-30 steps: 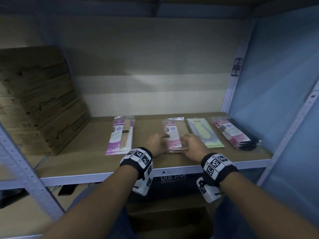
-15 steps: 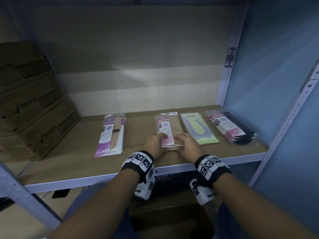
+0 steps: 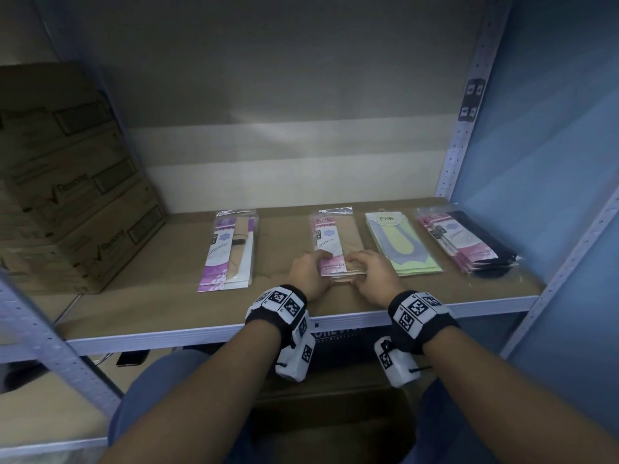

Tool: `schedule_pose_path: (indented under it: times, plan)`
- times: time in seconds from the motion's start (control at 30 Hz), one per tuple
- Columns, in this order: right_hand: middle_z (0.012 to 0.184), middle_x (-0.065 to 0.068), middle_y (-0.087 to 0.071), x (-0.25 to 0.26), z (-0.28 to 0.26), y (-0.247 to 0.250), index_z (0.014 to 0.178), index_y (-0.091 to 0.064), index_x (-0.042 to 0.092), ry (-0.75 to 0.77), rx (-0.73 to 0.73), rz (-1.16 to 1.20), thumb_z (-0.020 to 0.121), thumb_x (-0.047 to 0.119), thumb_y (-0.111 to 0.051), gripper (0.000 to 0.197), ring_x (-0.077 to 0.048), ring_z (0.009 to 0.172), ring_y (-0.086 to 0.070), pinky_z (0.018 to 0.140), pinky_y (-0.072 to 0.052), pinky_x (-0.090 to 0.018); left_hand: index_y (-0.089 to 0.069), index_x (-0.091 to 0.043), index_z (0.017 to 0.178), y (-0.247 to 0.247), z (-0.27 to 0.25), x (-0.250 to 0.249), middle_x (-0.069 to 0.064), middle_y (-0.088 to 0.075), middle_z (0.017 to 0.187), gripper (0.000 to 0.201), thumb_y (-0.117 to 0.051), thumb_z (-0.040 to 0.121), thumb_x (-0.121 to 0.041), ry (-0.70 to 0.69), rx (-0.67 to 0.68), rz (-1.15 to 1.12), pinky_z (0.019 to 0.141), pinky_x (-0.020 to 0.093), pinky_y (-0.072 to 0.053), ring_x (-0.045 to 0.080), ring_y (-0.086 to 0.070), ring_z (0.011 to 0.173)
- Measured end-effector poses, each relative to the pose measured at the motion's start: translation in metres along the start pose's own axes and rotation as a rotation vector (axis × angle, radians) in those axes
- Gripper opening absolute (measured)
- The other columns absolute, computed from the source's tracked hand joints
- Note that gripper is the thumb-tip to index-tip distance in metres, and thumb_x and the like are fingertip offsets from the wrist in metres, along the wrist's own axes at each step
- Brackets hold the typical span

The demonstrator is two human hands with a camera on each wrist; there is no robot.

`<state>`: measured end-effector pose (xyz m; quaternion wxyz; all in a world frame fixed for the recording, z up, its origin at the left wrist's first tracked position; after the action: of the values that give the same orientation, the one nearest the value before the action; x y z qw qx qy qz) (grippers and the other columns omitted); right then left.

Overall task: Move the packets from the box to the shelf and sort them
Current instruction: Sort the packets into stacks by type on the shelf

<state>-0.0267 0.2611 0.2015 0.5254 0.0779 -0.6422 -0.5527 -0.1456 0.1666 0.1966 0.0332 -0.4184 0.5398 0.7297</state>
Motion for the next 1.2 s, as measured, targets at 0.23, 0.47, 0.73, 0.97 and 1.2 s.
schedule_pose_path:
  times: [0.23,0.47,0.73,0.97,1.2]
  plan:
    - [0.127,-0.003,-0.057,0.022,0.008,-0.019,0.123,-0.061,0.015,0.015,0.024,0.015,0.078,-0.001,-0.068,0.048,-0.02,0.115,-0.055,0.09,-0.029,-0.009,-0.057,-0.018,0.125,0.02,-0.004,0.024,0.011,-0.057,0.128,0.055,-0.075,0.074,-0.009,0.033,-0.003,-0.035,0.099,0.036,-0.05,0.026,-0.059,0.113]
    - [0.126,-0.007,-0.059,0.044,0.02,-0.039,0.121,-0.062,0.013,0.075,0.049,0.01,0.077,-0.001,-0.068,0.046,-0.022,0.112,-0.056,0.089,-0.029,-0.01,-0.057,-0.014,0.127,0.041,-0.006,0.047,0.01,-0.061,0.126,0.052,-0.071,0.077,-0.008,0.059,-0.064,-0.023,0.097,0.03,-0.048,0.025,-0.06,0.111]
    - [0.127,-0.007,-0.058,0.054,0.025,-0.049,0.124,-0.06,0.013,0.102,0.05,0.008,0.079,0.0,-0.066,0.047,-0.023,0.112,-0.056,0.094,-0.035,-0.016,-0.054,-0.01,0.129,0.047,-0.005,0.056,0.014,-0.061,0.126,0.054,-0.063,0.077,0.0,0.062,-0.061,-0.068,0.1,0.035,-0.047,0.027,-0.06,0.113]
    - [0.129,-0.005,-0.058,0.055,0.022,-0.046,0.126,-0.058,0.016,0.089,0.066,0.021,0.079,0.002,-0.066,0.049,-0.021,0.112,-0.056,0.092,-0.035,-0.015,-0.052,-0.012,0.13,0.047,-0.005,0.053,0.014,-0.057,0.129,0.055,-0.064,0.077,-0.002,0.064,-0.035,-0.023,0.1,0.036,-0.047,0.028,-0.058,0.113]
    - [0.137,-0.005,-0.053,0.055,0.014,-0.029,0.137,-0.048,0.013,0.055,0.07,0.058,0.082,0.006,-0.065,0.058,-0.02,0.122,-0.051,0.095,-0.031,-0.013,-0.04,-0.01,0.14,0.054,-0.01,0.037,0.013,-0.044,0.141,0.066,-0.066,0.079,-0.008,0.075,-0.047,0.084,0.105,0.028,-0.036,0.026,-0.045,0.128]
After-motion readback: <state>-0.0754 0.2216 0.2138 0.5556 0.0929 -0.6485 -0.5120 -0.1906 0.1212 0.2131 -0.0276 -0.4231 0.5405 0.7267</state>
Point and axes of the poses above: each hand's wrist, its own z-axis towards the middle knuckle, its own y-axis out of the back of the hand, x = y × z, the point moved 3 cm from there along z, towards the middle knuckle
